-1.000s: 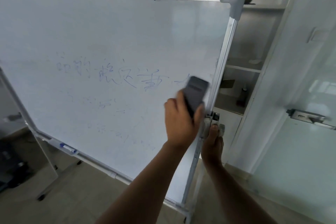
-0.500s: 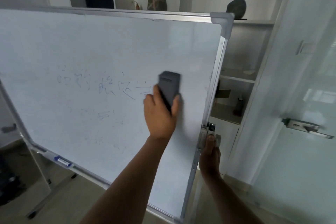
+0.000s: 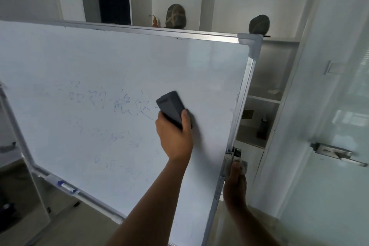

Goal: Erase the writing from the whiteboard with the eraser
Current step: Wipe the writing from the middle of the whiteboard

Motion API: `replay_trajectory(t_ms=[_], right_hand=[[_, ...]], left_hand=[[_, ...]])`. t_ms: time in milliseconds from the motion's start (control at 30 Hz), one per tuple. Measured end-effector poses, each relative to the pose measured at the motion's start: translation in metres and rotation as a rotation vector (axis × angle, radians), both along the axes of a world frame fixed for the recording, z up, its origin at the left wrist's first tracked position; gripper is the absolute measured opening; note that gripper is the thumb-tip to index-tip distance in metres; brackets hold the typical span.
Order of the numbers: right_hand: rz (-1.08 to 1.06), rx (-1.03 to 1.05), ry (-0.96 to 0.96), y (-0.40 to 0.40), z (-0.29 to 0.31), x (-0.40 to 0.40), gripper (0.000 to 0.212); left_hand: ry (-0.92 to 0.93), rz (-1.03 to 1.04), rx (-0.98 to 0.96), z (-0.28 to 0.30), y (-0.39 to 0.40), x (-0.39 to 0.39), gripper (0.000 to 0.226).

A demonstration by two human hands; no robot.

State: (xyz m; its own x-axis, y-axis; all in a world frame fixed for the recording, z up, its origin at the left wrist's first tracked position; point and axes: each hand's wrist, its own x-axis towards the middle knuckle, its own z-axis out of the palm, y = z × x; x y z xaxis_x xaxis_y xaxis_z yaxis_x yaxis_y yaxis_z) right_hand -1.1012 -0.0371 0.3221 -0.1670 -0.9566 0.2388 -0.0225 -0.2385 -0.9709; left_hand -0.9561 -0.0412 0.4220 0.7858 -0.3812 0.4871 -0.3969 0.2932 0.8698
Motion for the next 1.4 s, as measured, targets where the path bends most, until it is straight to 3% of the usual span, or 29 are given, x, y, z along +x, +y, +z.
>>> replay_trajectory(t_ms=[100,167,333,433,500,600,767,867,967,1033,1100,1200,1267,1400], right_hand=[[-0.001,-0.014,0.003,0.001,0.000,0.001,0.042],[0.017,-0.006,0.008,0.000,0.000,-0.001,0.051],[0.036,0.016,0.073,-0.003,-0.001,-0.006,0.074],[-0.025,-0.056,0.063,0.002,0.011,-0.014,0.058],[-0.114,-0.075,0.062,0.002,0.026,-0.017,0.067],[-0.169,-0.246,0.151,0.004,0.068,-0.009,0.076],[-0.240,-0.348,0.380,-0.011,0.099,0.021,0.067],[-0.402,-0.418,0.451,-0.020,0.086,0.022,0.048],[-0.409,-0.405,0.453,-0.032,0.079,0.019,0.049],[-0.448,-0.409,0.467,-0.035,0.078,0.022,0.049],[-0.485,-0.413,0.476,-0.038,0.074,0.025,0.050],[-0.487,-0.456,0.462,-0.039,0.071,0.024,0.056],[-0.458,-0.453,0.437,-0.041,0.072,0.020,0.054],[-0.426,-0.437,0.396,-0.044,0.073,0.022,0.053]], left_hand=[[-0.502,-0.049,0.041,-0.011,0.010,-0.011,0.051],[-0.699,-0.070,0.101,-0.018,0.012,-0.015,0.059],[-0.628,-0.089,0.136,-0.012,0.015,-0.011,0.064],[-0.599,-0.114,0.165,-0.011,0.016,-0.014,0.064],[-0.593,-0.106,0.159,-0.011,0.016,-0.015,0.064],[-0.631,-0.059,0.131,-0.013,0.013,-0.018,0.061],[-0.664,0.009,0.104,-0.016,0.003,-0.025,0.059],[-0.424,0.049,0.208,-0.018,0.000,-0.007,0.061],[-0.077,0.075,0.321,-0.024,-0.007,0.040,0.059],[-0.002,0.107,0.314,-0.028,-0.008,0.062,0.058],[-0.117,0.149,0.272,-0.026,-0.007,0.060,0.060],[-0.524,0.098,0.171,-0.028,-0.007,0.029,0.061],[-0.569,0.072,0.160,-0.028,-0.010,0.026,0.065],[-0.117,0.067,0.263,-0.023,-0.016,0.052,0.057]])
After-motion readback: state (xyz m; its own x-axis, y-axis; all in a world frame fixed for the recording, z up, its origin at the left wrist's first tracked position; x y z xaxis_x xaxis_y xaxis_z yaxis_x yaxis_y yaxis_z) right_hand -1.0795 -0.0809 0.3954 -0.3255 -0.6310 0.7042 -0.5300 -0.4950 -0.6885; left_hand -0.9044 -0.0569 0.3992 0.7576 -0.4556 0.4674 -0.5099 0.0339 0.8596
